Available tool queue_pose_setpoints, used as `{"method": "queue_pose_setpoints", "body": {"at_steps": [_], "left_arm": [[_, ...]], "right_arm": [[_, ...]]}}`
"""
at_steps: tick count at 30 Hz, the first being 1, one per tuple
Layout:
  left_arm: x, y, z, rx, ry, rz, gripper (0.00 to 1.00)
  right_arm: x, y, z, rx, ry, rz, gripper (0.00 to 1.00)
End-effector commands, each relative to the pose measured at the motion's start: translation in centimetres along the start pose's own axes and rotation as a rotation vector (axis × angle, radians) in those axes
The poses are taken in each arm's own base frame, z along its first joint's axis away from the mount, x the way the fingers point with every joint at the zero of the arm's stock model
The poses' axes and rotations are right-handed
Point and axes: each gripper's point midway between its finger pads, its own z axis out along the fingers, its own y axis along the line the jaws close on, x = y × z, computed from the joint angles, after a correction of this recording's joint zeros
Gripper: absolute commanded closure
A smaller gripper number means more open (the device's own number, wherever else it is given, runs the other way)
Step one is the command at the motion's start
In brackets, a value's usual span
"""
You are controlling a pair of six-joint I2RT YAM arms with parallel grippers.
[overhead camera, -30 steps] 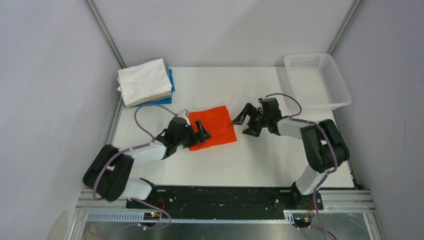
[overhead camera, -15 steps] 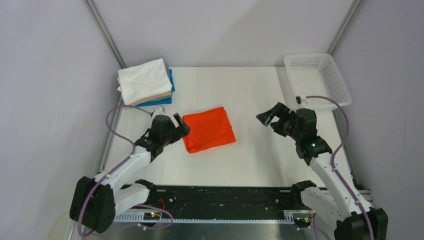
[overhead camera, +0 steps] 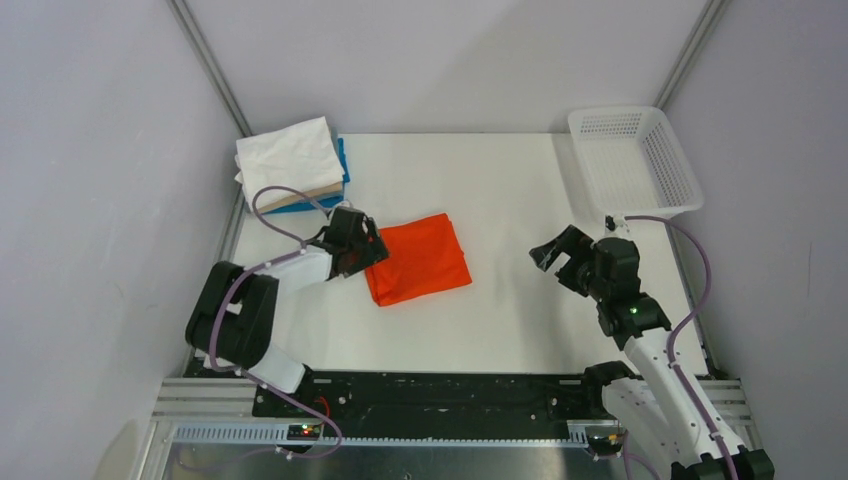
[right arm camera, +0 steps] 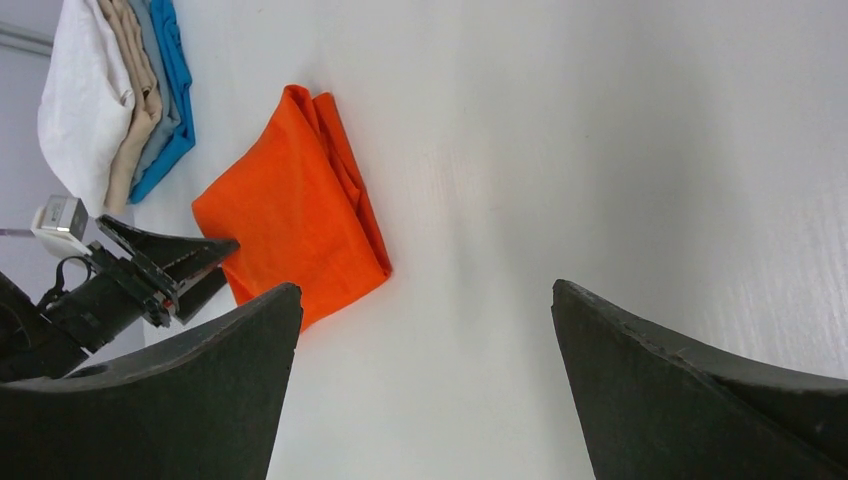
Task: Fold and stack the t-shirts
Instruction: Put the neatly folded tshirt into the corner of the board with the left arm
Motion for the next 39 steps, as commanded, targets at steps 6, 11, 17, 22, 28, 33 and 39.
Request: {"method": "queue_pose_setpoints", "body": {"at_steps": [6,11,17,22,28,33,39], "left_arm": [[1.6,-3.0,3.5,0.057,0.095,0.046,0.62],[-1.0,-2.9,4.2,-0.039,0.017,0.121,0.99],[-8.6,-4.2,2.0,-0.139,-0.173,0.305,1.00],[-14.9,-4.2,0.4,-0.301,-0.335,0.500,1.00],[-20.8,-4.8,-1.0,-0.418,-0.432,0.635,1.00],[-25.5,-5.3,-2.5,-0.403,-0.477,0.699,1.00],[-30.4,-3.8,-5.1,-0.494,-0.542,0.717,1.00]], "right_arm": [[-1.2,-1.0,0.3,0.046,-0.045,-0.029,0.01],[-1.5,-1.9,0.4,0.081,-0.056,-0.033,0.01],[-2.1,-3.2,0.5,0.146,-0.100,-0.042,0.01],[-2.6,-4.1,0.8,0.185,-0.128,-0.056,0.01],[-2.8,-4.9,1.6,0.223,-0.132,-0.073,0.01],[-2.7,-5.2,2.1,0.238,-0.120,-0.086,0.01],[-3.1,-5.8,2.2,0.268,-0.141,-0.095,0.01]]}}
